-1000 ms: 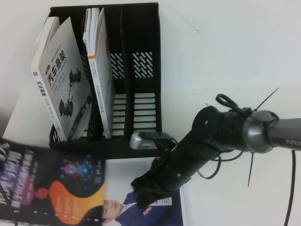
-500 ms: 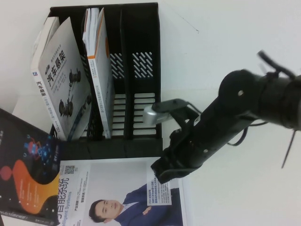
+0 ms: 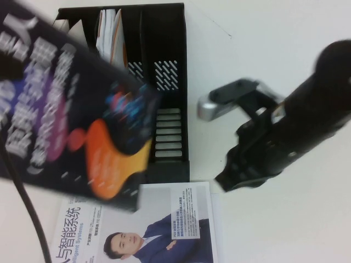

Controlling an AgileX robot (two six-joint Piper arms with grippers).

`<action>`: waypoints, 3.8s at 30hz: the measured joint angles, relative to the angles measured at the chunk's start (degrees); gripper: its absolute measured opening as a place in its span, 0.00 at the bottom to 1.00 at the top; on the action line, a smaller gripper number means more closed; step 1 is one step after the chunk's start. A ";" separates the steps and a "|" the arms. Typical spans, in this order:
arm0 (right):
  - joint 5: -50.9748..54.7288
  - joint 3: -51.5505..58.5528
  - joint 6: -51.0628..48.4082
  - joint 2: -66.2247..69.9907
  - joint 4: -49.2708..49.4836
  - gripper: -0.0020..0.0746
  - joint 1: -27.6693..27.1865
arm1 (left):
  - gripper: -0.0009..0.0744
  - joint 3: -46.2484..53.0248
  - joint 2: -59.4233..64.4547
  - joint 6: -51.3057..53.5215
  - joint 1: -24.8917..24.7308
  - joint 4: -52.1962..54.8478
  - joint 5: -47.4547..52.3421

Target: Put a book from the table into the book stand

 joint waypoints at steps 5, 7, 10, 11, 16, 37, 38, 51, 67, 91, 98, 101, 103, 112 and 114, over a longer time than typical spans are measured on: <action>1.40 0.22 6.67 -8.30 -9.57 0.03 0.00 | 0.17 -3.68 2.94 -1.10 -8.65 -0.52 -6.79; 2.81 0.28 10.43 -12.14 -14.68 0.03 0.00 | 0.17 -5.08 5.50 -2.03 -11.22 0.84 -9.57; 5.57 0.37 15.93 -17.31 -21.58 0.03 0.00 | 0.17 -7.89 10.60 -4.41 -13.19 3.85 -11.69; 6.39 0.37 17.39 -18.72 -23.32 0.03 0.00 | 0.17 -8.97 12.82 -5.14 -13.47 4.98 -12.12; 10.30 0.97 24.68 -27.48 -29.54 0.03 -0.09 | 0.17 -15.63 22.47 -5.92 -13.74 9.54 -12.71; 16.48 9.81 41.10 -51.51 -35.51 0.03 -0.09 | 0.17 -29.62 35.46 -11.24 -13.83 10.21 -11.57; 16.48 9.85 41.35 -51.93 -35.51 0.03 -0.09 | 0.17 -29.62 35.46 -11.62 -13.83 10.28 -11.16; 16.48 9.94 42.34 -52.04 -35.85 0.02 -0.09 | 0.17 -29.84 36.47 -15.72 -13.83 12.05 -7.75; 16.48 9.94 42.34 -52.04 -36.54 0.02 -0.09 | 0.17 -29.96 44.94 -26.93 -23.38 26.19 -14.91; 11.20 20.82 42.46 -52.11 -39.19 0.02 -0.09 | 0.12 -30.61 44.93 -26.30 -26.97 36.18 -26.49; -7.36 32.80 41.34 -52.11 -40.80 0.02 -0.09 | 0.02 -29.96 35.47 -26.81 -26.97 43.47 -24.05; -19.40 39.95 40.83 -52.11 -40.91 0.02 -0.09 | 0.01 -25.05 30.41 -26.81 -27.47 45.55 -24.75; -26.69 44.11 40.72 -52.11 -41.04 0.02 -0.09 | 0.01 -18.81 26.07 -26.81 -27.50 45.97 -26.69; -36.50 52.74 40.72 -52.01 -41.23 0.02 -0.09 | 0.01 17.80 4.17 -27.08 -27.50 46.80 -46.29; -36.50 53.46 40.72 -52.01 -41.23 0.02 -0.09 | 0.01 27.02 -0.58 -27.19 -27.50 46.80 -53.01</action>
